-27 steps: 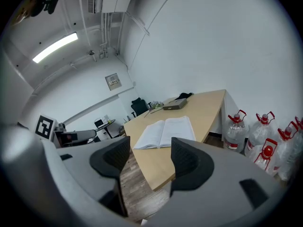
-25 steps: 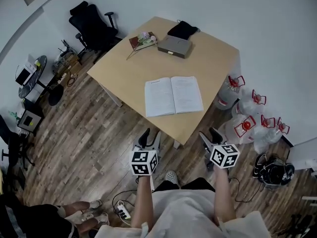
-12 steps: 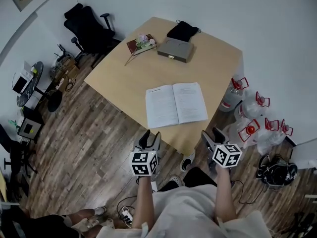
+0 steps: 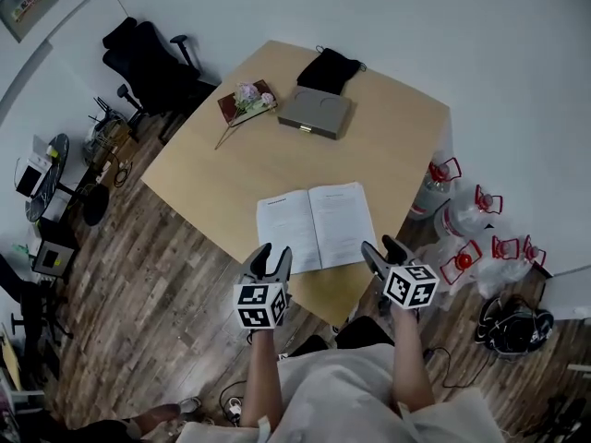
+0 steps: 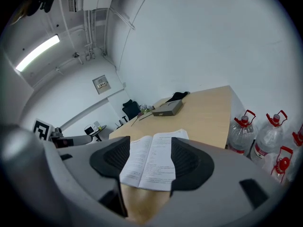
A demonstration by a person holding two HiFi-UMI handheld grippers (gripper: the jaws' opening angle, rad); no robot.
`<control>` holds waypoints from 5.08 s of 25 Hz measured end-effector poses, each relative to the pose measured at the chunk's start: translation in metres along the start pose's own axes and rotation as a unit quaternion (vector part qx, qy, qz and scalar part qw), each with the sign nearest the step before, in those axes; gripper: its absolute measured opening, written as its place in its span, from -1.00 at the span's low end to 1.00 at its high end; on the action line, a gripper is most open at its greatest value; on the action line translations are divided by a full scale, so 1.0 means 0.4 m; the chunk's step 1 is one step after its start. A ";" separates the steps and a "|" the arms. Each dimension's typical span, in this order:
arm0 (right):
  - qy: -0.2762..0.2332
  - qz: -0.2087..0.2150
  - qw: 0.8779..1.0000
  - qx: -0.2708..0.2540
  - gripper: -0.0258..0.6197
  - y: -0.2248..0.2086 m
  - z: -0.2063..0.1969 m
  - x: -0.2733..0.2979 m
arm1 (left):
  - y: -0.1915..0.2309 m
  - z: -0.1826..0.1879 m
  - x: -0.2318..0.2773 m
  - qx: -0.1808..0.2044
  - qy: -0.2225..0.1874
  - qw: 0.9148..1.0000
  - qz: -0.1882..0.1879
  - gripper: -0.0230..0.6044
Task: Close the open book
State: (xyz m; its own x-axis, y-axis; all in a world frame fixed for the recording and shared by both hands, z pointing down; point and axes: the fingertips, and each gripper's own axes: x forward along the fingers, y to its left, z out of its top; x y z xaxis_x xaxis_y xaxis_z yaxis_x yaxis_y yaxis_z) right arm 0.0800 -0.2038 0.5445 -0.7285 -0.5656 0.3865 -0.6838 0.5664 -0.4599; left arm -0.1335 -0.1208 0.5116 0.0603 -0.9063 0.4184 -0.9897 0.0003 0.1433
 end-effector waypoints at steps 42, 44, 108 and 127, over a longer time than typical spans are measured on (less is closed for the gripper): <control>0.100 0.020 0.994 0.035 -0.05 -0.227 -0.076 0.260 | -0.055 -0.353 0.398 0.170 0.245 0.954 -0.036 -0.34; 0.099 0.017 0.994 0.036 -0.05 -0.236 -0.077 0.254 | -0.061 -0.354 0.399 0.206 0.249 0.945 -0.047 -0.34; 0.163 0.000 0.974 0.154 -0.72 -0.300 -0.206 0.249 | -0.162 -0.404 0.471 0.440 0.329 0.815 -0.181 -0.48; 0.132 -0.018 0.982 0.136 -0.75 -0.215 -0.133 0.212 | -0.098 -0.298 0.375 0.239 0.213 0.937 -0.141 -0.48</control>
State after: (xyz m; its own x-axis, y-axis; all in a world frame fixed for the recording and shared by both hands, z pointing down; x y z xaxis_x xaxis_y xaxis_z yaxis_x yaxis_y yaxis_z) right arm 0.0748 -0.2685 0.6596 -0.7134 -0.3876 0.5838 -0.6997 0.3473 -0.6244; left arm -0.0701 -0.2066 0.6756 0.2729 -0.5914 0.7588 -0.8659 -0.4947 -0.0742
